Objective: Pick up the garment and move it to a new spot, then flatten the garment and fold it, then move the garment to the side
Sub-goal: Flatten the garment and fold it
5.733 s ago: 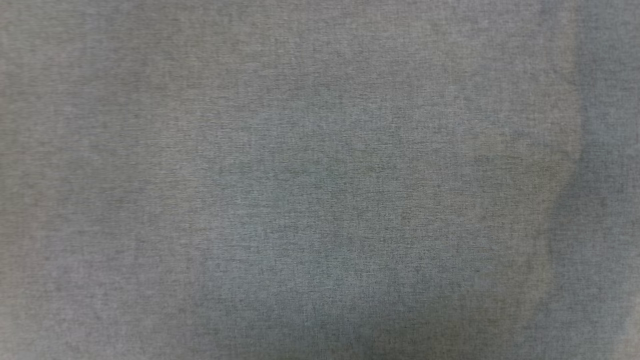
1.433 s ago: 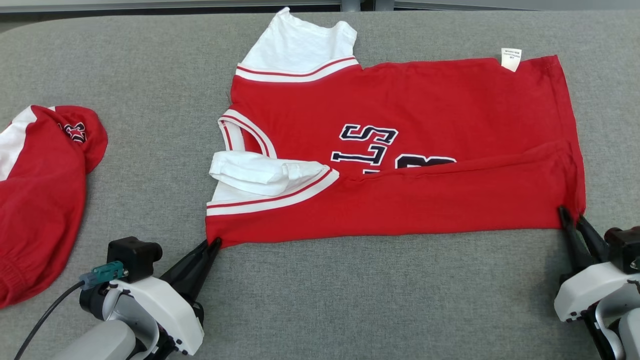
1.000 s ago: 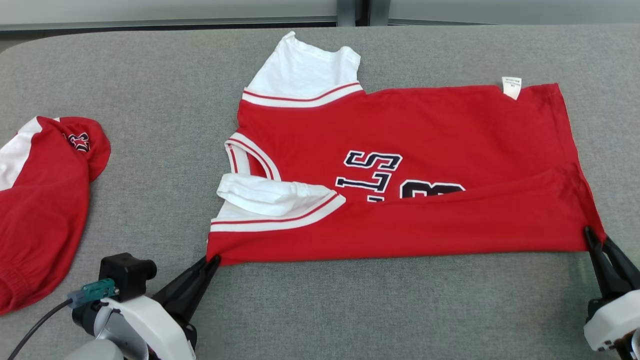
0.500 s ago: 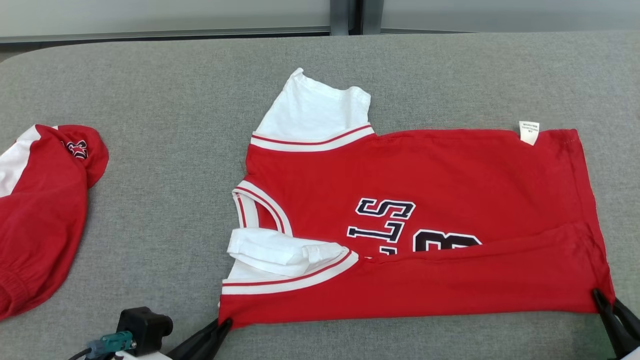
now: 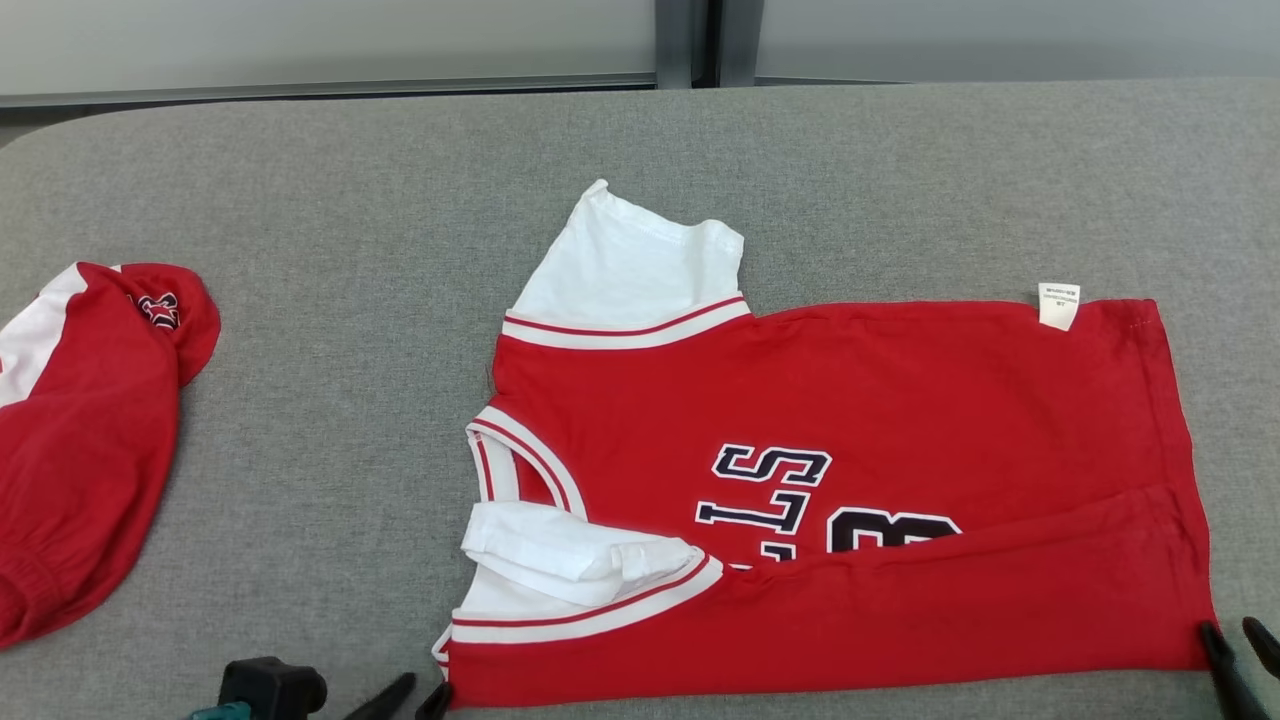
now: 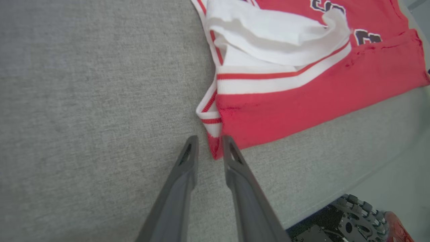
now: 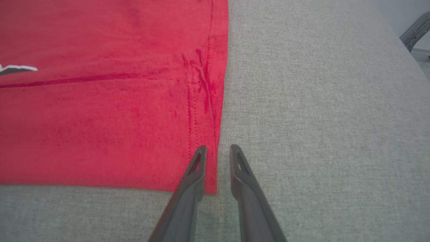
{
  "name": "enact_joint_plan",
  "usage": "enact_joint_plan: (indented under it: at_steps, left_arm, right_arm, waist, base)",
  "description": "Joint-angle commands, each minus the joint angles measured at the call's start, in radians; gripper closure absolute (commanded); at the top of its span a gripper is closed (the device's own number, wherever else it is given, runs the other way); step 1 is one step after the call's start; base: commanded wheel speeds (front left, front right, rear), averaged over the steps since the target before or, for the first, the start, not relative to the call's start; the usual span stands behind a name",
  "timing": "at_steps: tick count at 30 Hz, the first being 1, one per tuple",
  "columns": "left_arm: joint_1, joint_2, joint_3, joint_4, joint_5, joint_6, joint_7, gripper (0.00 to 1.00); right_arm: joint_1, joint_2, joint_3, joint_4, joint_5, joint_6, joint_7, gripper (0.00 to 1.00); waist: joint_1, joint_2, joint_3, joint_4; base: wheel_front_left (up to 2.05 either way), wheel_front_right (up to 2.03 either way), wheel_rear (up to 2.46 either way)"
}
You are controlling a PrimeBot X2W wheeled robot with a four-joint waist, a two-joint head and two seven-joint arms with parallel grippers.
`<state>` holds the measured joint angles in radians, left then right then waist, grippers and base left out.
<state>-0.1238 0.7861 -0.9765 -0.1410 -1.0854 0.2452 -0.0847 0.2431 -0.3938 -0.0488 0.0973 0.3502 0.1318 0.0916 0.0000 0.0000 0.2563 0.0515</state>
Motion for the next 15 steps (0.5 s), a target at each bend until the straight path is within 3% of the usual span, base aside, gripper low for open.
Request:
enact_joint_plan:
  at_steps: [1,6,9,15]
  left_arm:
    - [0.014,0.002,0.013,0.008,-0.019,0.010,-0.005,0.00]
    - [0.045,0.008,0.052,-0.014,-0.084,0.028,-0.015,0.00]
    - [0.033,0.029,0.108,-0.049,-0.104,0.035,-0.059,0.00]
    - [-0.150,0.077,0.210,-0.077,-0.066,0.012,-0.048,0.00]
  right_arm:
    - [-0.004,-0.003,-0.002,-0.003,0.009,-0.002,0.005,0.00]
    - [0.004,-0.017,-0.024,-0.045,0.013,-0.002,0.030,0.00]
    - [-0.030,-0.028,-0.028,-0.099,-0.012,-0.002,-0.013,0.00]
    - [-0.155,0.022,0.059,-0.165,-0.063,-0.002,-0.103,0.00]
  waist:
    - [0.0000,0.0000,-0.003,0.000]
    - [0.0000,0.0000,-0.013,-0.008]
    - [0.0000,0.0000,-0.012,-0.013]
    - [0.0000,0.0000,0.005,-0.015]
  base:
    - [0.00,0.00,0.00]
    - [0.00,0.00,0.00]
    - [0.00,0.00,0.00]
    - [0.00,0.00,0.00]
